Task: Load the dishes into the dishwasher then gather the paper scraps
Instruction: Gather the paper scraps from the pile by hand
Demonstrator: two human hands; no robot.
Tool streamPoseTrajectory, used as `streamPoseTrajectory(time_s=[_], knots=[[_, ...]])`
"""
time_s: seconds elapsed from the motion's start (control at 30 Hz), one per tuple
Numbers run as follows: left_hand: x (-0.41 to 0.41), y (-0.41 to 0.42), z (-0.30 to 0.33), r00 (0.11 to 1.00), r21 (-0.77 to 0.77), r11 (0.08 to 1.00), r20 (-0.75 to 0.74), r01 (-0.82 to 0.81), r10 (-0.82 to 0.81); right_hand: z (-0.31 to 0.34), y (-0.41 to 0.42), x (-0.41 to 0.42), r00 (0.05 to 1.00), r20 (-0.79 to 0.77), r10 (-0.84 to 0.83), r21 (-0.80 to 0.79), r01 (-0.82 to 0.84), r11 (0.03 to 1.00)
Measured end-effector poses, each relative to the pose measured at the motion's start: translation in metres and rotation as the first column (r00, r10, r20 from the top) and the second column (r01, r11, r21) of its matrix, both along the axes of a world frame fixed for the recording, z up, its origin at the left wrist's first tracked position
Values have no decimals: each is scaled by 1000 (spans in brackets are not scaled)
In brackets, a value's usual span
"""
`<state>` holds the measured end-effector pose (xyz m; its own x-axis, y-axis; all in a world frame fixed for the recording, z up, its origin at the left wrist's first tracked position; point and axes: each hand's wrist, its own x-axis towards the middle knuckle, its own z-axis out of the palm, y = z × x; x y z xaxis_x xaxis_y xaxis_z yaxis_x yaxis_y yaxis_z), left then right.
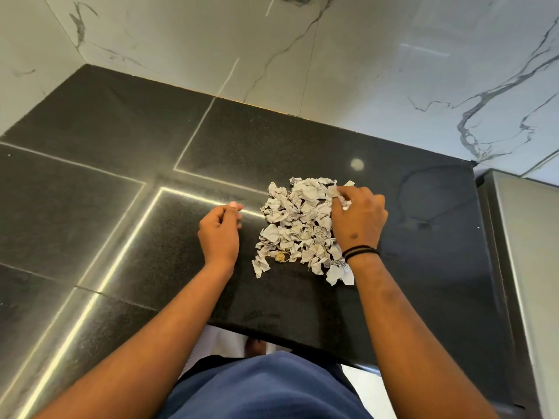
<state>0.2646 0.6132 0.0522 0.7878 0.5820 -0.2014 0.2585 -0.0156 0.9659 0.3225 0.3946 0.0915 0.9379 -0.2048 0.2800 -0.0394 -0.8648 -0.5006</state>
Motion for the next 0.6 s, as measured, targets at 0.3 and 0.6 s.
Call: streamPoseTrajectory(time_s=[0.3, 0.6], knots=[[7, -32, 33, 964, -879, 477, -111, 18, -241, 4, 59, -47, 896, -12, 445, -15, -445, 896], [-1, -12, 23, 995, -934, 354, -79, -53, -59, -15, 27, 6, 977, -96, 193, 54, -188, 981]])
